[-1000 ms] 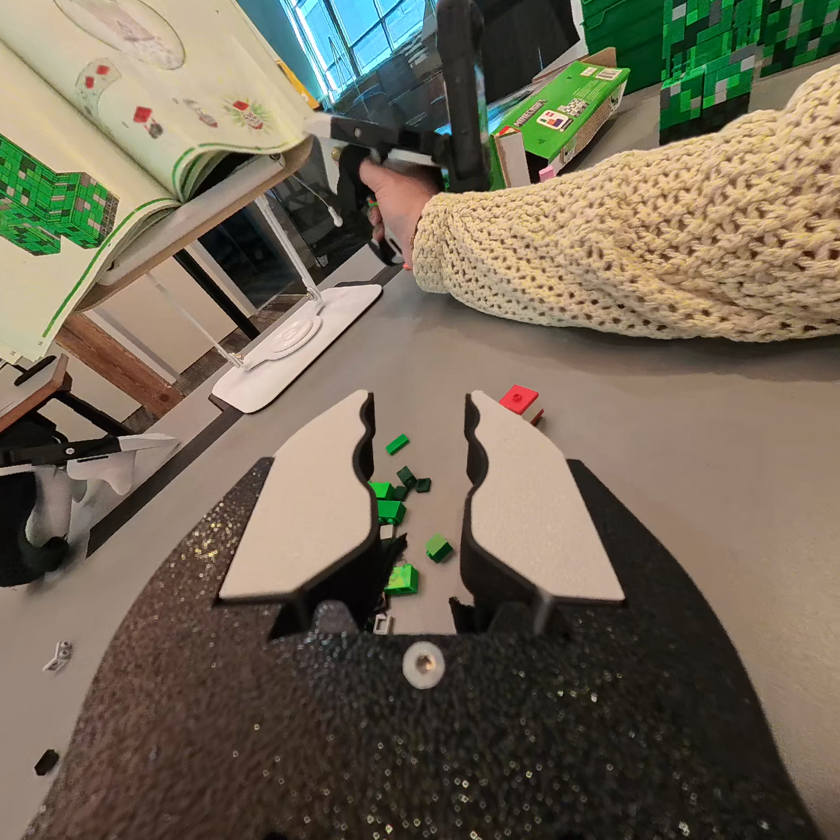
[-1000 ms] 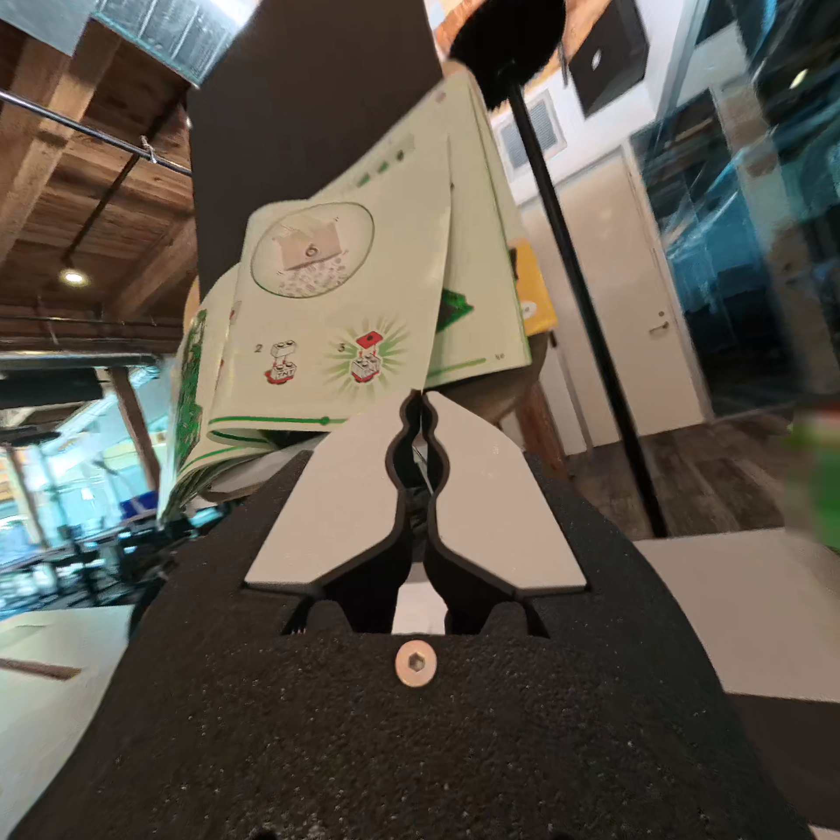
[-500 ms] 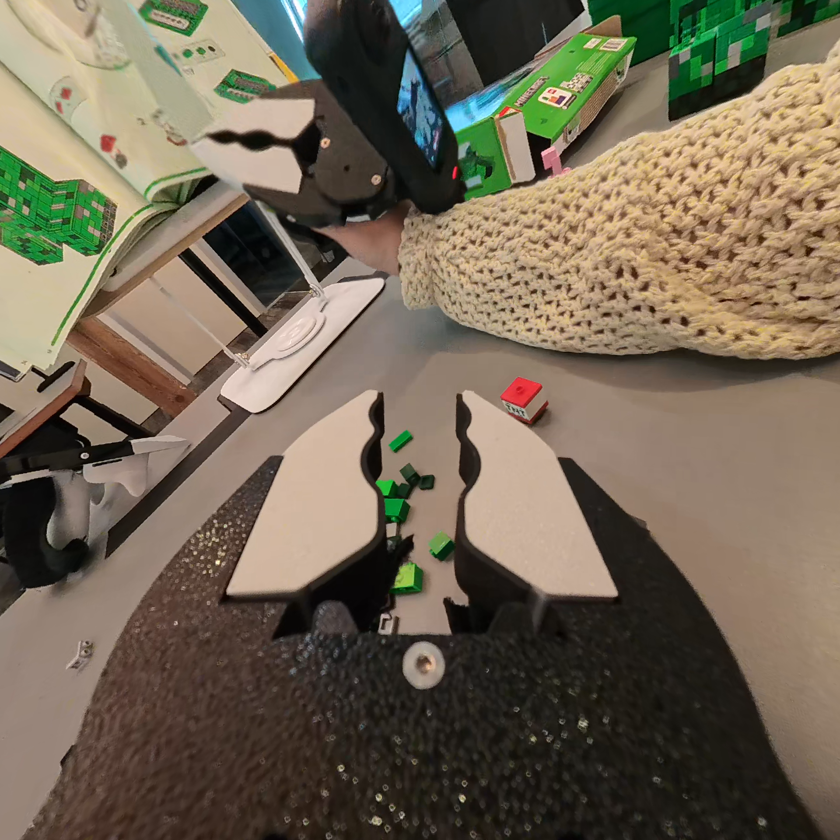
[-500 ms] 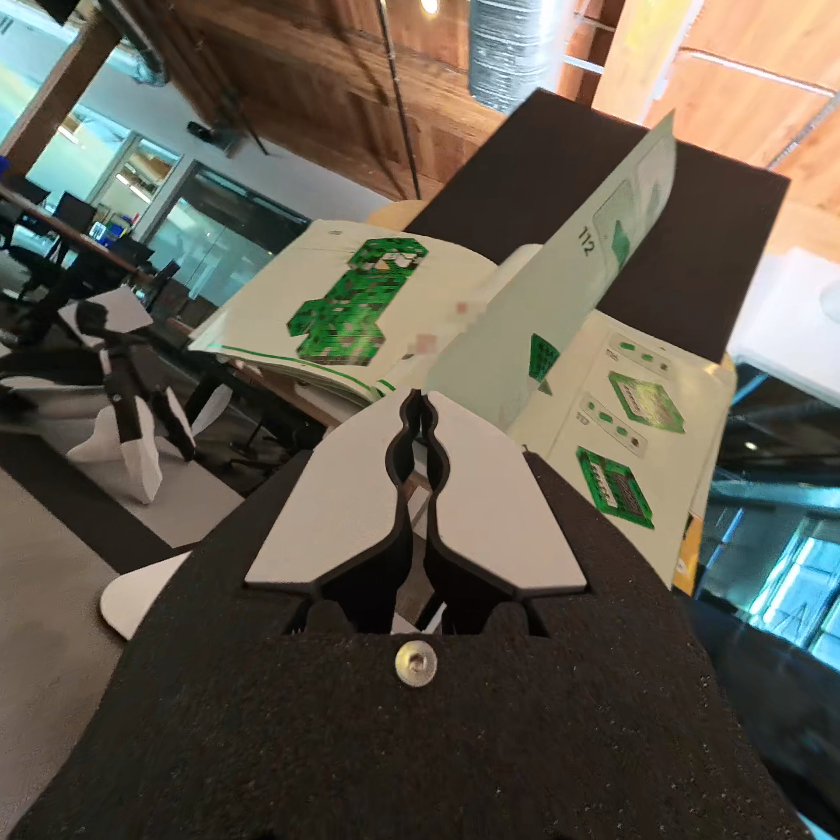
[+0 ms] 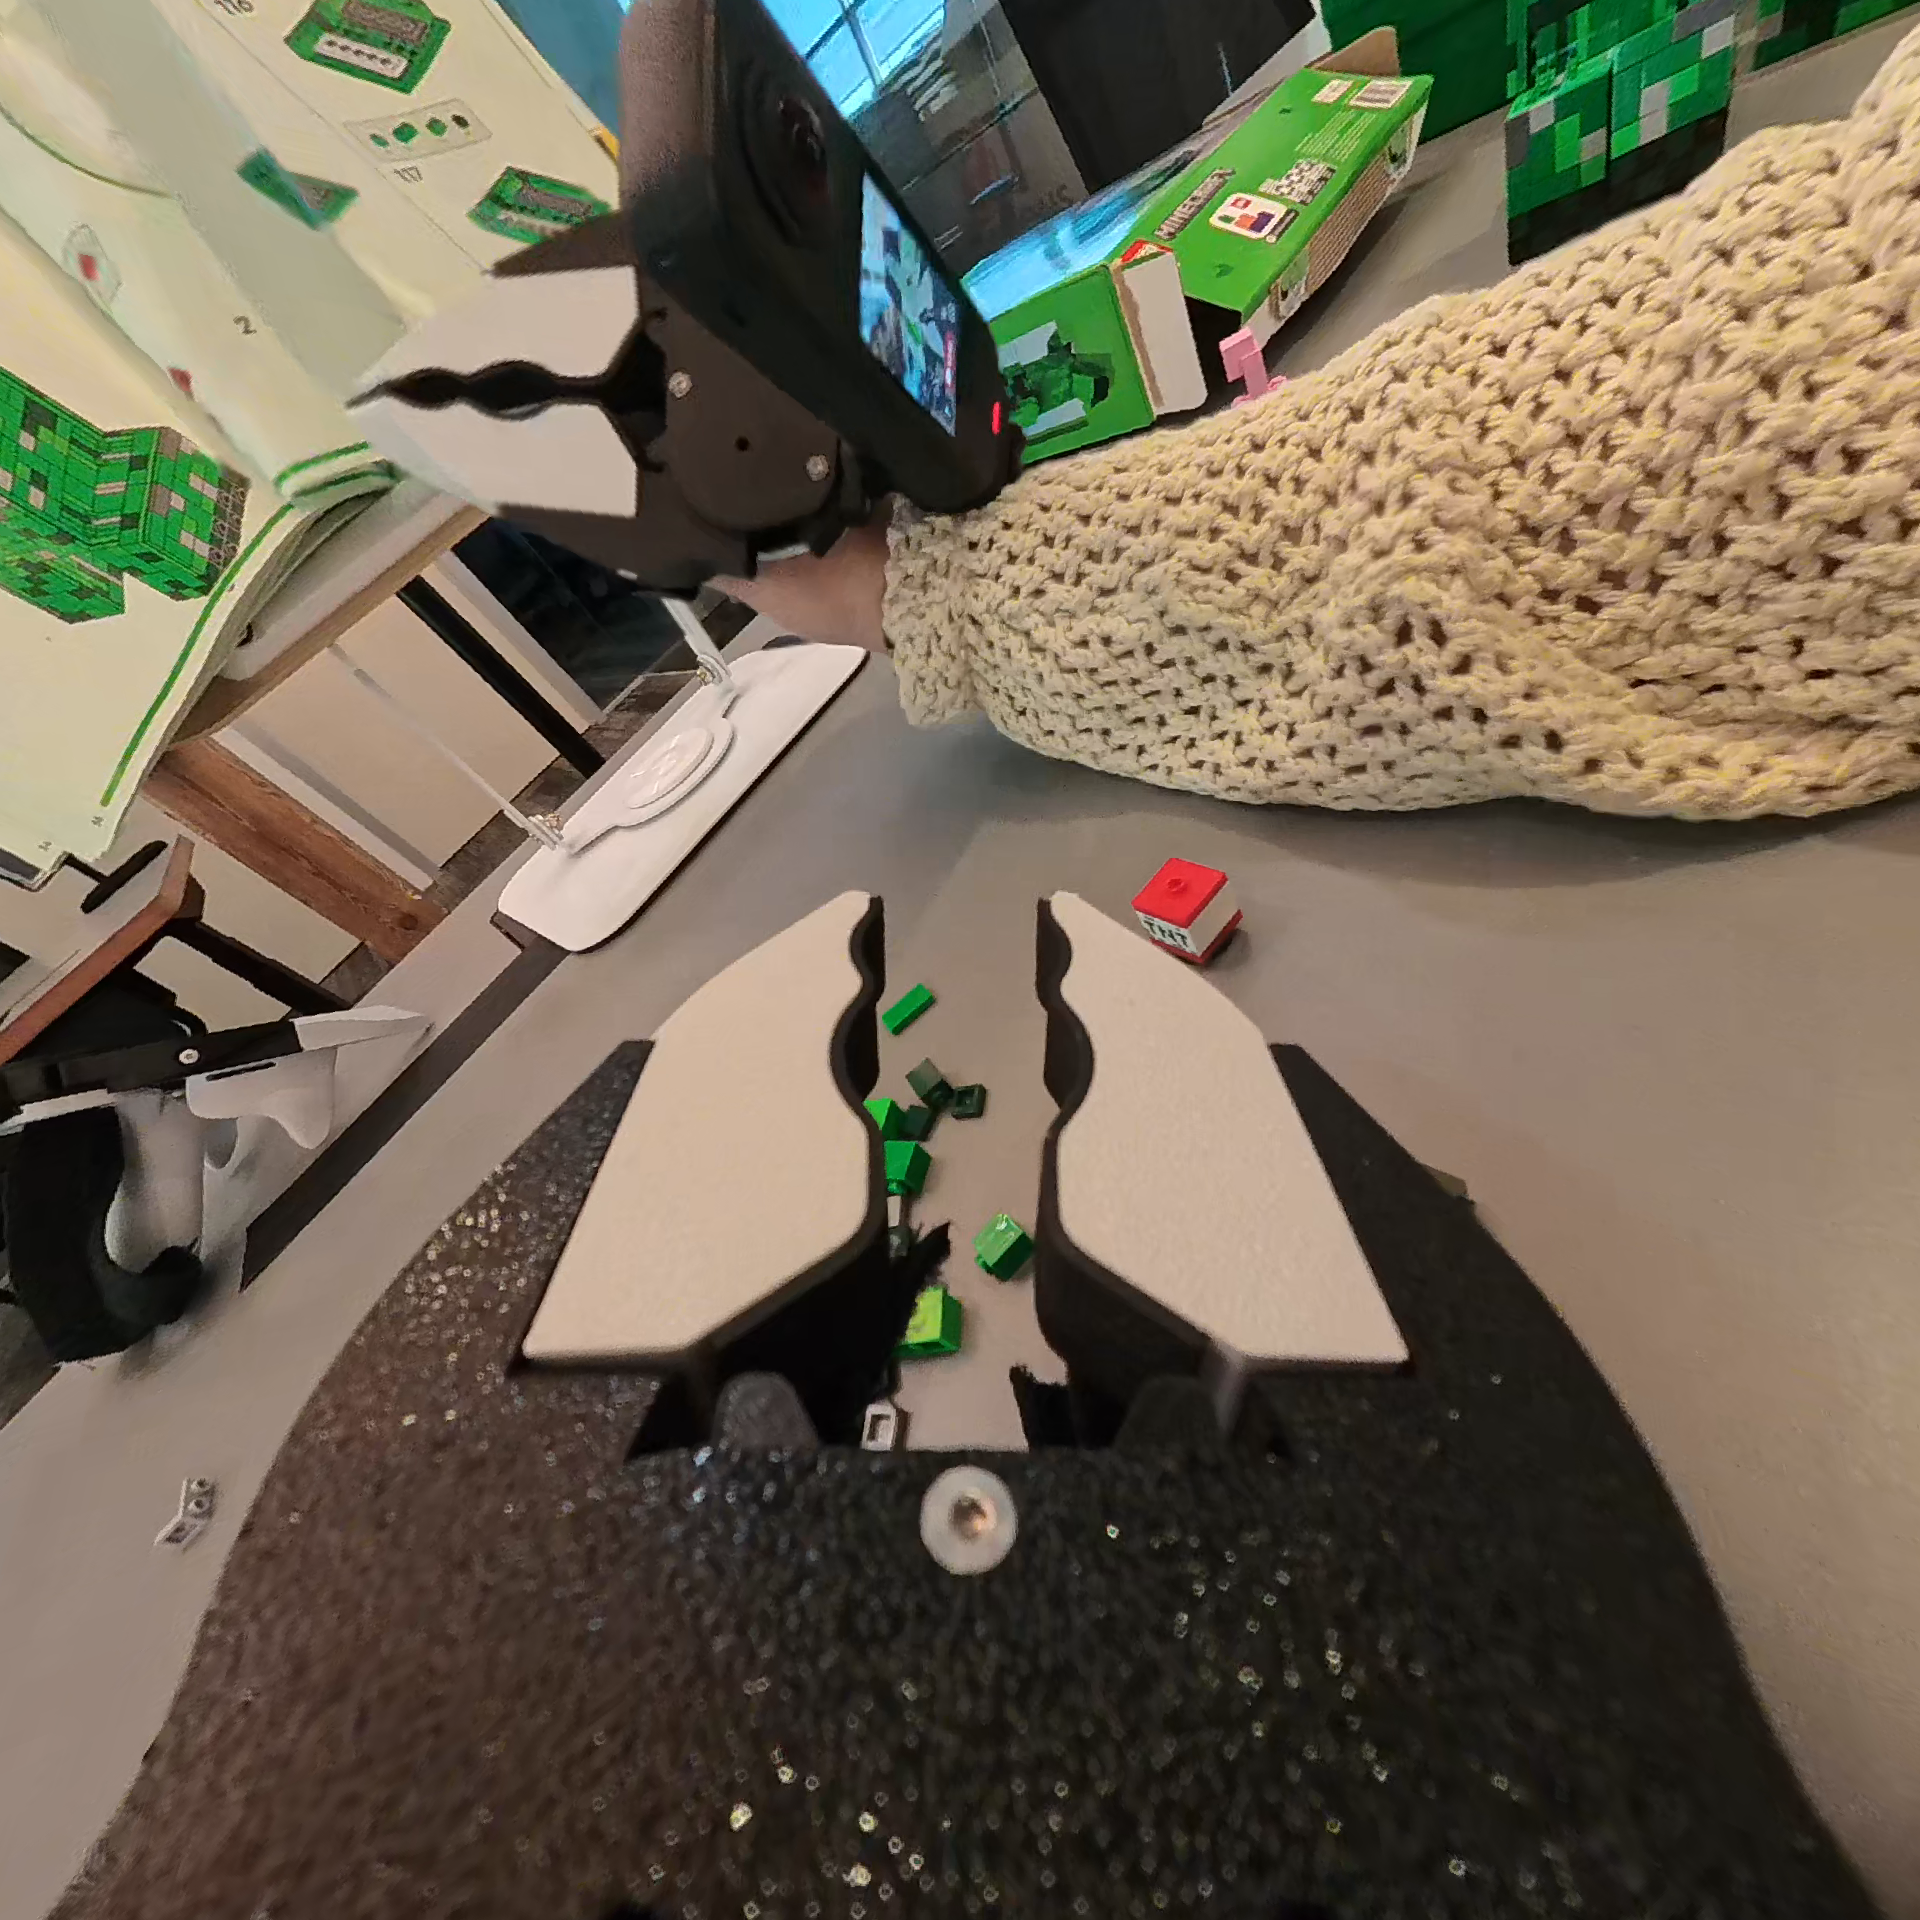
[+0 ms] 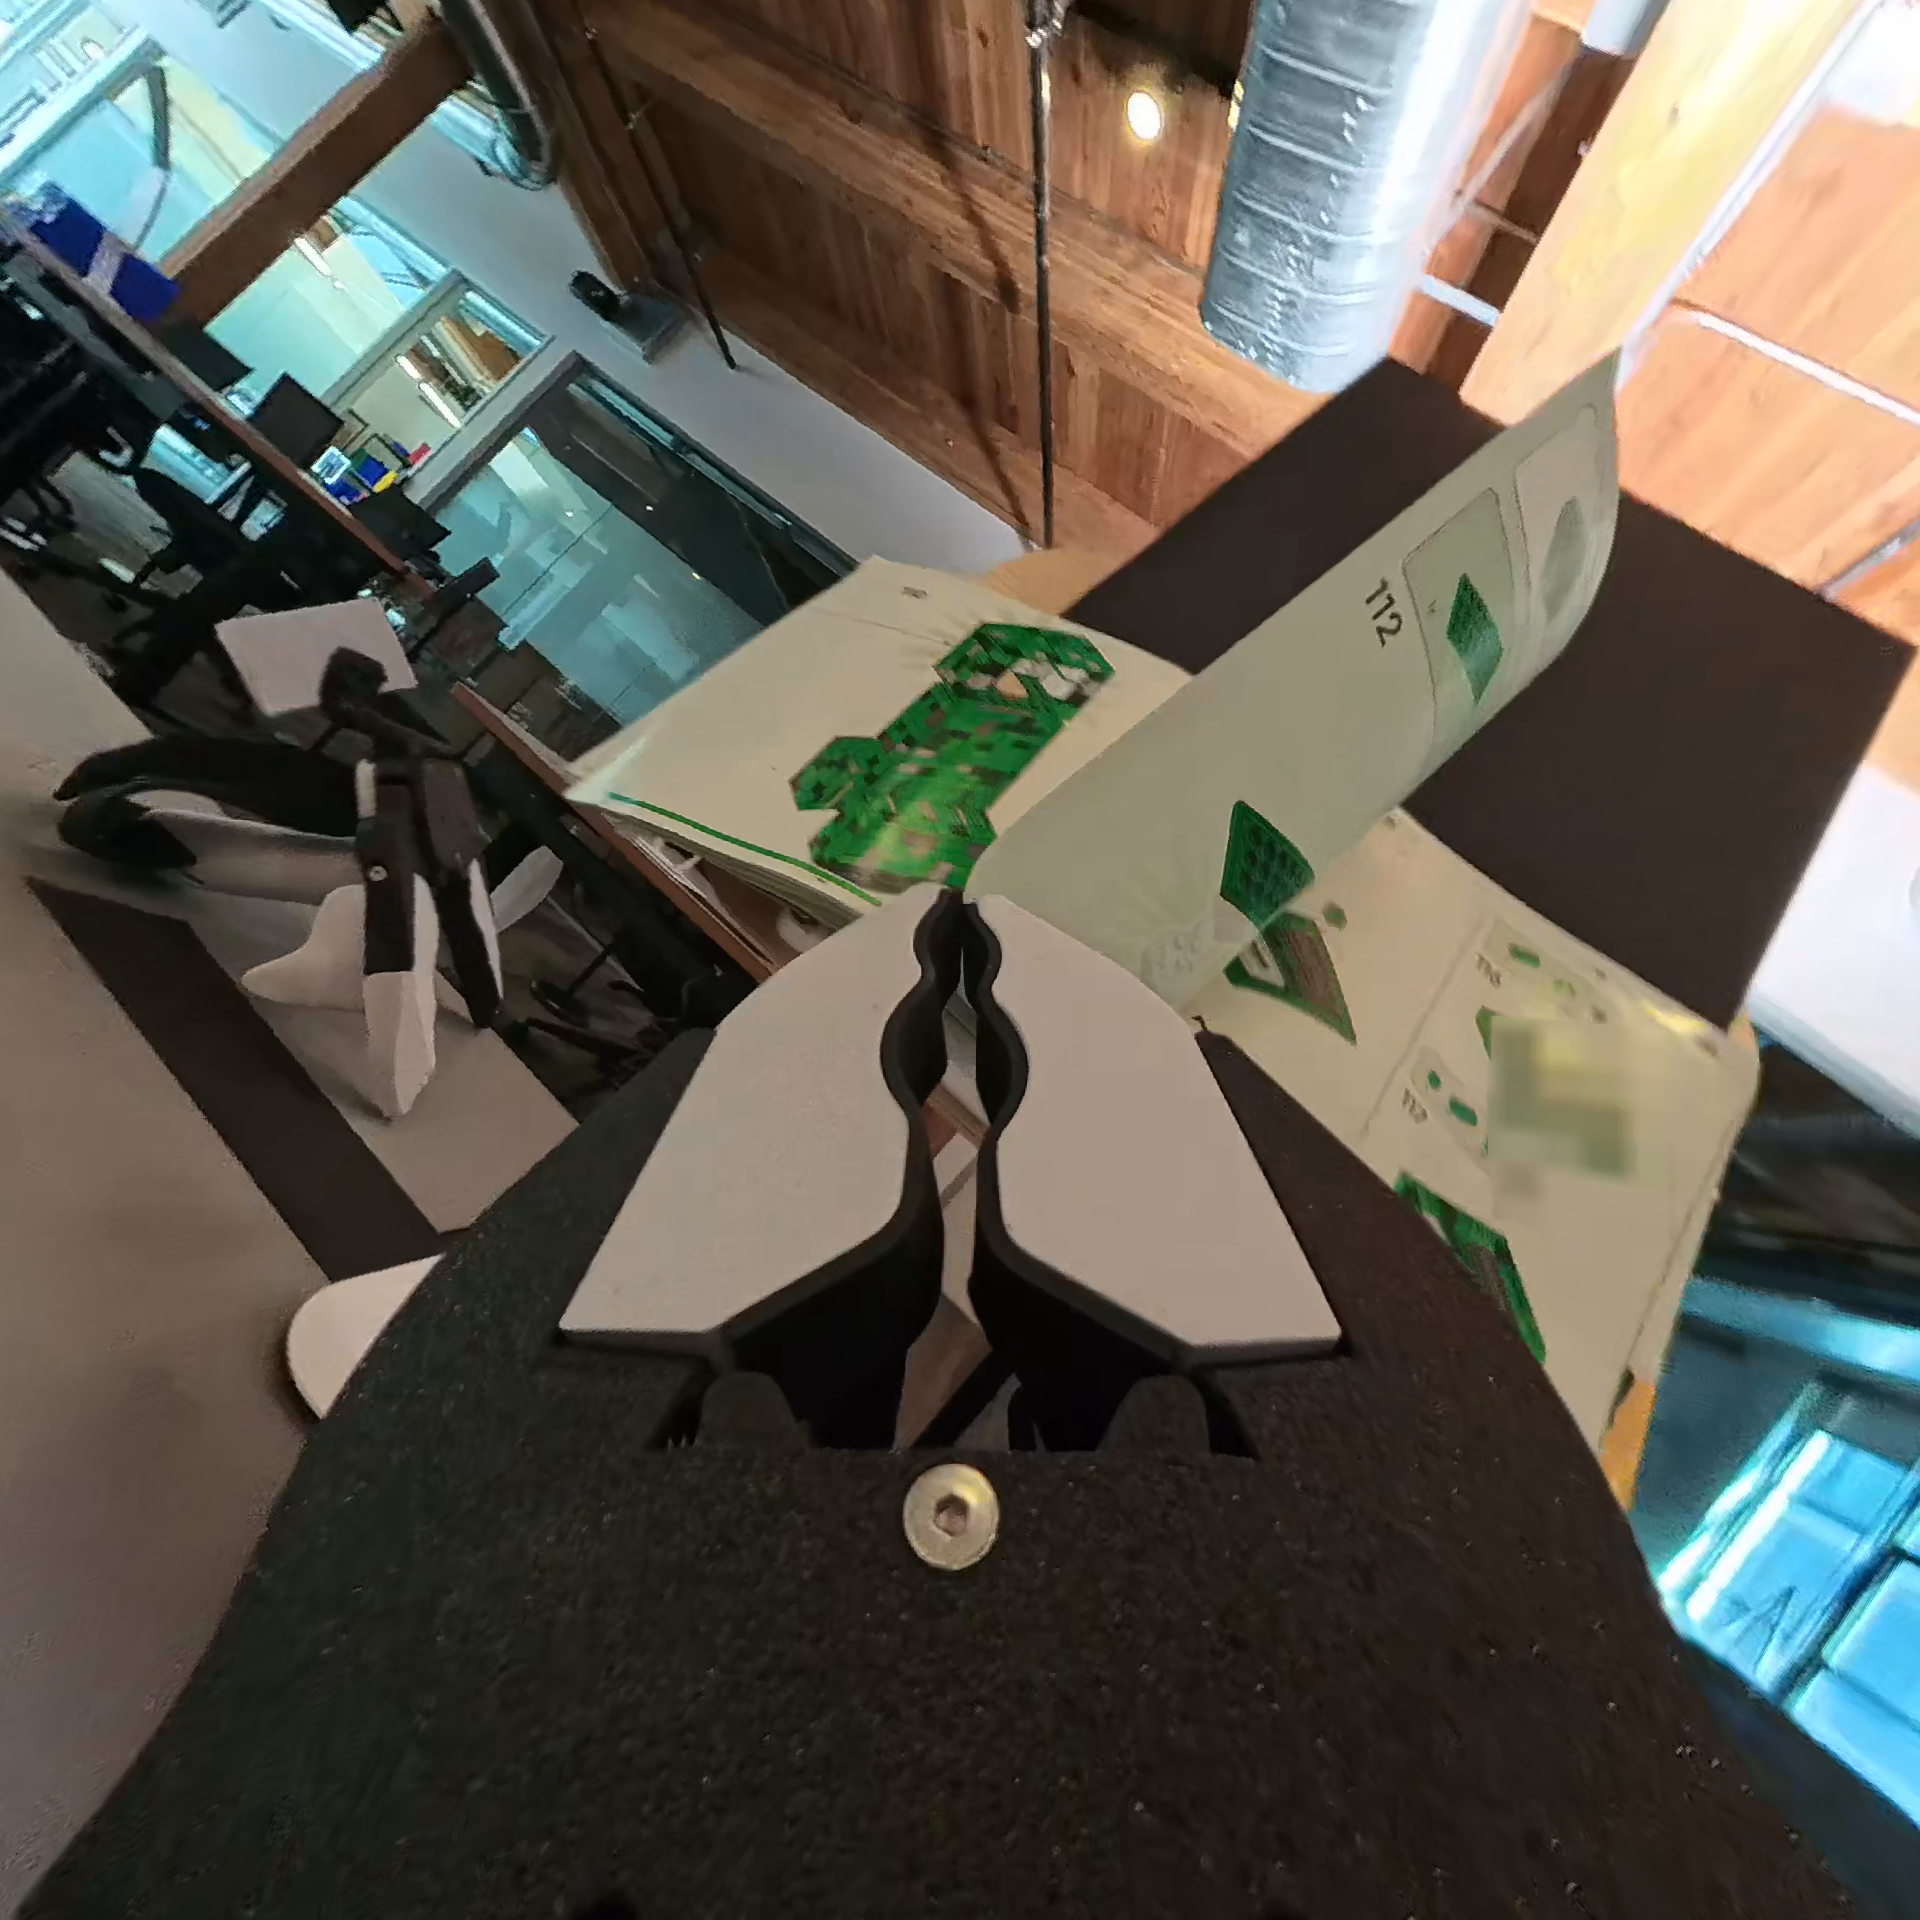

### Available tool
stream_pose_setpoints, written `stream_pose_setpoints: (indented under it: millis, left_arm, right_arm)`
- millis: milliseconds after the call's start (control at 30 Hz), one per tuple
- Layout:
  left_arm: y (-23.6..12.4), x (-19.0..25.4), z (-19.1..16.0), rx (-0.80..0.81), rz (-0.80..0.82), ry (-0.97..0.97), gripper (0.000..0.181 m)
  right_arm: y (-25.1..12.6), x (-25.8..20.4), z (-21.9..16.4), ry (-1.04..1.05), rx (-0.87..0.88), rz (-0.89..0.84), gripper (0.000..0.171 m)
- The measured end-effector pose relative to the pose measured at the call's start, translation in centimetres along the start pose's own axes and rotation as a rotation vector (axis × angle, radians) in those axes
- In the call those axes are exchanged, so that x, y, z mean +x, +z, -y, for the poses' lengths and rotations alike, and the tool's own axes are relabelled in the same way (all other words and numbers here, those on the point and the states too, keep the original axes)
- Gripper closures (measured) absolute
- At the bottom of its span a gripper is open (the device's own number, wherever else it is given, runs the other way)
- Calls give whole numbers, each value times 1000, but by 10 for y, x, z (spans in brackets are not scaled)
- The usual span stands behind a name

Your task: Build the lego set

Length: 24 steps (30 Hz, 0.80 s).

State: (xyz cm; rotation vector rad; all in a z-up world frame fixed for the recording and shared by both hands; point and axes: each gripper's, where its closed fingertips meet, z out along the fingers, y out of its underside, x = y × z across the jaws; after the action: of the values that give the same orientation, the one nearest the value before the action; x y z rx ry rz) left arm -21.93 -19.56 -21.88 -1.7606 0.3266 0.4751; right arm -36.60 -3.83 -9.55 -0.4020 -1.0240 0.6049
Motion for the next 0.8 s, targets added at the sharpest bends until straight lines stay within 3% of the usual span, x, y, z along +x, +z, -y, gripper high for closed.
stream_pose_setpoints:
  millis: [233, 800]
  left_arm:
    - [1, 0, 0, 0, 0, 3, 154]
    - [2, 1, -1, -5, -5, 13, 155]
  right_arm:
    - [4, -33, 9, -51, 23, 90, 171]
    - [3, -32, 4, -37, 8, 83, 171]
